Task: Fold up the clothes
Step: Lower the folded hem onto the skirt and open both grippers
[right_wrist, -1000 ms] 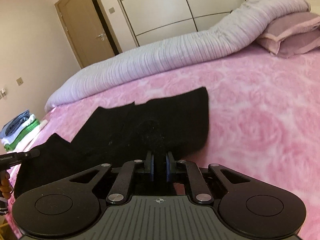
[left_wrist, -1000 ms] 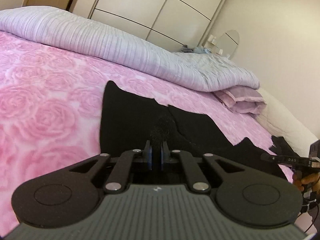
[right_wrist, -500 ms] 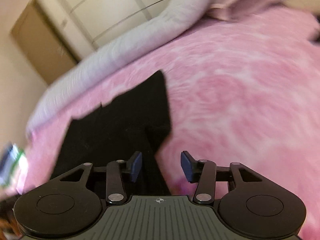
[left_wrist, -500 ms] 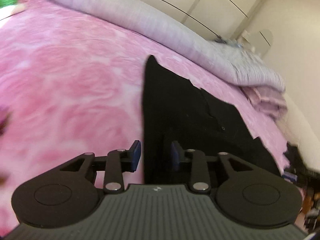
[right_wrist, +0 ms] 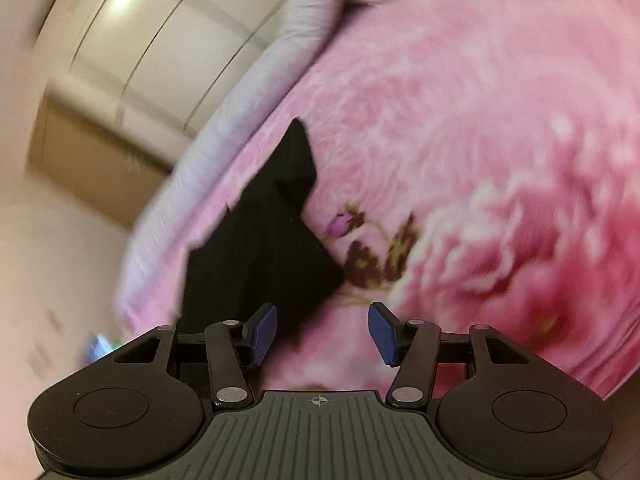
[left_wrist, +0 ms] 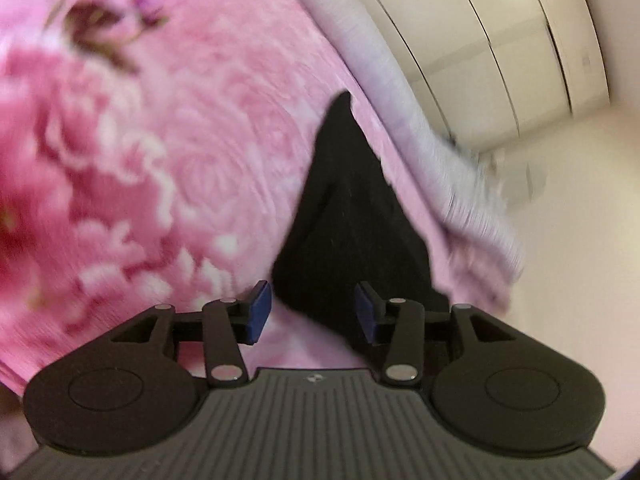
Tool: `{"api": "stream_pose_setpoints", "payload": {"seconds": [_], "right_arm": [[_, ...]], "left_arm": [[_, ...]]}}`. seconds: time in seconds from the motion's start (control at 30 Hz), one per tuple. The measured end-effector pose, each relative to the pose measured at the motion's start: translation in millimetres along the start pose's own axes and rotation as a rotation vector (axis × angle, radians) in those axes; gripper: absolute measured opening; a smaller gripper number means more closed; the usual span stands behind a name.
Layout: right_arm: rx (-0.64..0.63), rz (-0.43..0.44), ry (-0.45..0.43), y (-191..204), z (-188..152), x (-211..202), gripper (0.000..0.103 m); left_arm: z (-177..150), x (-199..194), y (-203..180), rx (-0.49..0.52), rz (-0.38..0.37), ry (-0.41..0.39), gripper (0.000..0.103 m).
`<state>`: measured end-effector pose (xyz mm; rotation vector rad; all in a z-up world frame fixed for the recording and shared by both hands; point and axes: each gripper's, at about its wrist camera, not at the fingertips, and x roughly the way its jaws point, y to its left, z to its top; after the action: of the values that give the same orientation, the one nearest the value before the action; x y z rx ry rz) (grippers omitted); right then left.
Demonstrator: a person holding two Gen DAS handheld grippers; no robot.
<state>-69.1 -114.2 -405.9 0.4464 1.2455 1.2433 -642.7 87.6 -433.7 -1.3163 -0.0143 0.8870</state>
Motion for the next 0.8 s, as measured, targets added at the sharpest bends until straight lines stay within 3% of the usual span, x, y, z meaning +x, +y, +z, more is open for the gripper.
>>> {"api": "stream_pose_setpoints", "payload": {"seconds": [0.07, 0.17, 0.27, 0.3, 0.33, 0.4, 0.5, 0.63, 0.73, 0.8], "right_arm": [[0.095, 0.029, -0.024, -7, 0, 8, 0.056], [0.131, 0.032, -0.043, -7, 0, 25, 0.056], [0.112, 0.018, -0.071, 1, 2, 37, 0.055], [0.097, -0.005, -0.065, 5, 4, 41, 0.042], [0.065, -0.054, -0.054, 10, 6, 45, 0.014], [-0.017, -0.091, -0.055, 21, 6, 45, 0.008], [-0.189, -0.101, -0.097, 53, 5, 17, 0.006], [-0.238, -0.119, -0.061, 69, 10, -16, 0.005], [-0.172, -0.225, 0.036, 35, 8, 13, 0.006], [-0.096, -0.222, 0.054, 14, 4, 20, 0.007]], "left_arm": [[-1, 4, 1, -0.026, -0.003, -0.02, 0.041], [-1, 11, -3, -0.014, 0.011, -0.03, 0.04], [0, 20, -17, 0.094, 0.082, -0.02, 0.028], [1, 23, -23, 0.154, 0.114, -0.016, 0.022], [1, 25, -28, 0.201, 0.135, -0.013, 0.019], [5, 24, -35, 0.256, 0.15, -0.014, 0.012], [10, 15, -53, 0.377, 0.169, -0.027, 0.011], [12, 13, -60, 0.467, 0.206, -0.008, 0.012], [1, 26, -44, 0.458, 0.253, 0.042, 0.014], [-5, 18, -47, 0.493, 0.252, 0.036, 0.018]]}}
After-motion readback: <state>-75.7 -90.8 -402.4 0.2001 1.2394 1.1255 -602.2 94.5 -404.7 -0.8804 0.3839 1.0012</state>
